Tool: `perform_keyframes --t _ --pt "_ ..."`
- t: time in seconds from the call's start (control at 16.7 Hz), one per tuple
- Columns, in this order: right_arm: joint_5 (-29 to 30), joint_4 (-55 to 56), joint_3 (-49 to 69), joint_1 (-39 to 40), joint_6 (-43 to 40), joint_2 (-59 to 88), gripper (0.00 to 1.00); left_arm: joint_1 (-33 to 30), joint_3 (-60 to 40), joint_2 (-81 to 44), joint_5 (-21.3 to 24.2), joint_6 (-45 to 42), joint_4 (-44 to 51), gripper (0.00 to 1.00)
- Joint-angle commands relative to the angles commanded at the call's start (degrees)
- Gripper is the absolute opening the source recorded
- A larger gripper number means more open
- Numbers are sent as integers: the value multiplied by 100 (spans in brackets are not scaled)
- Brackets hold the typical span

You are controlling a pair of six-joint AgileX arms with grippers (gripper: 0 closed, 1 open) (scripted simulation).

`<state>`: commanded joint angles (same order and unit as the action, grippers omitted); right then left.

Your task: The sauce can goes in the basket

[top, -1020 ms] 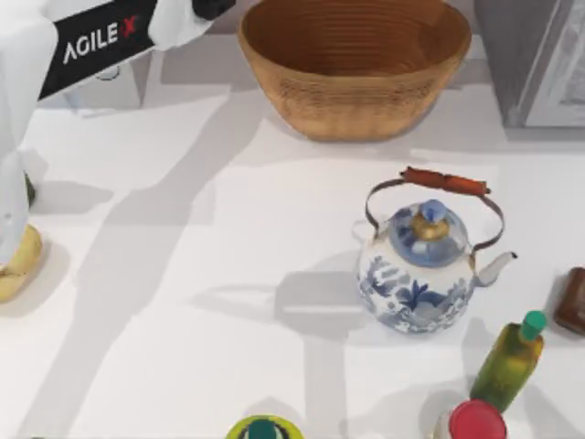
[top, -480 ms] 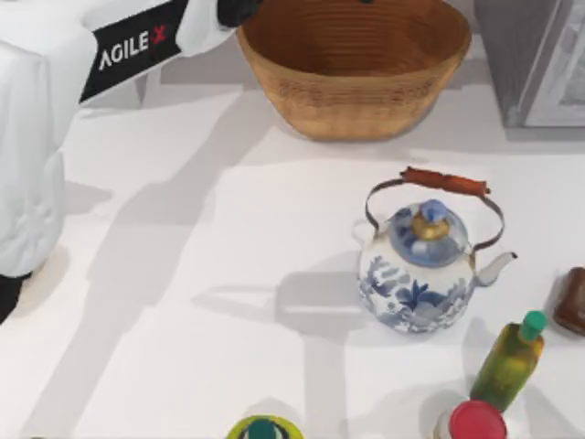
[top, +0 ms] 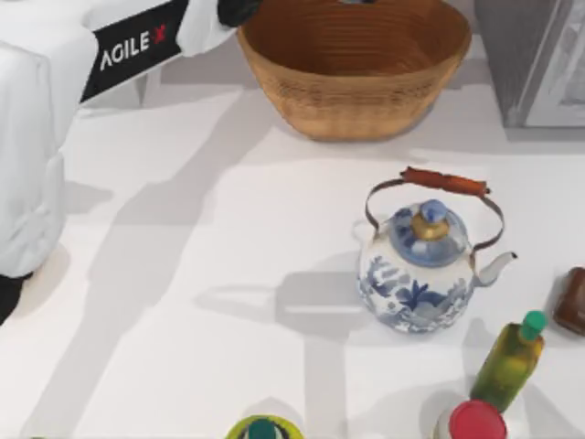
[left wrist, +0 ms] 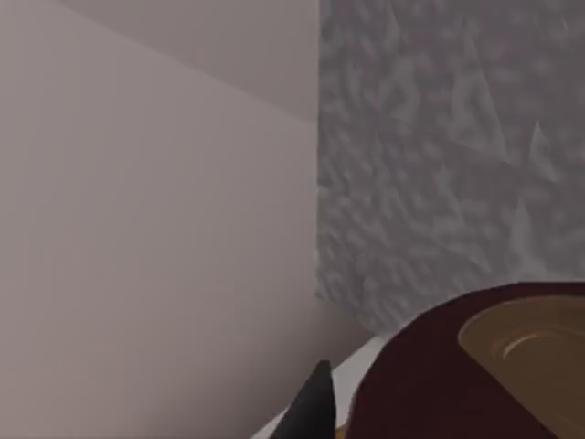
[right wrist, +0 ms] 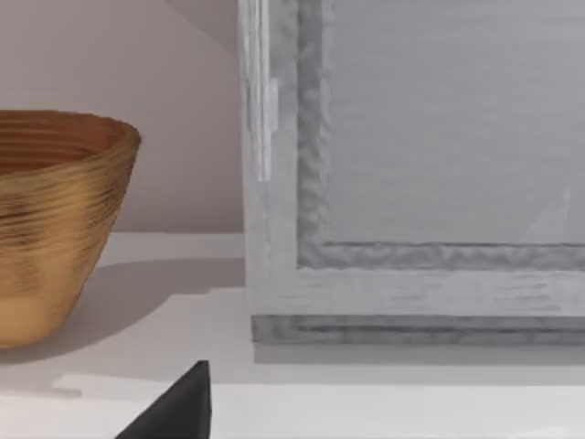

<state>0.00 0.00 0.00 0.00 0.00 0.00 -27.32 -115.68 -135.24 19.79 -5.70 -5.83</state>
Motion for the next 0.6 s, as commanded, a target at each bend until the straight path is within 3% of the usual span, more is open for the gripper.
perform_keyframes --t 0.24,0.6 --pt "0 0 0 0 0 0 100 0 0 0 0 0 0 98" --pt "0 0 0 0 0 0 100 0 0 0 0 0 0 100"
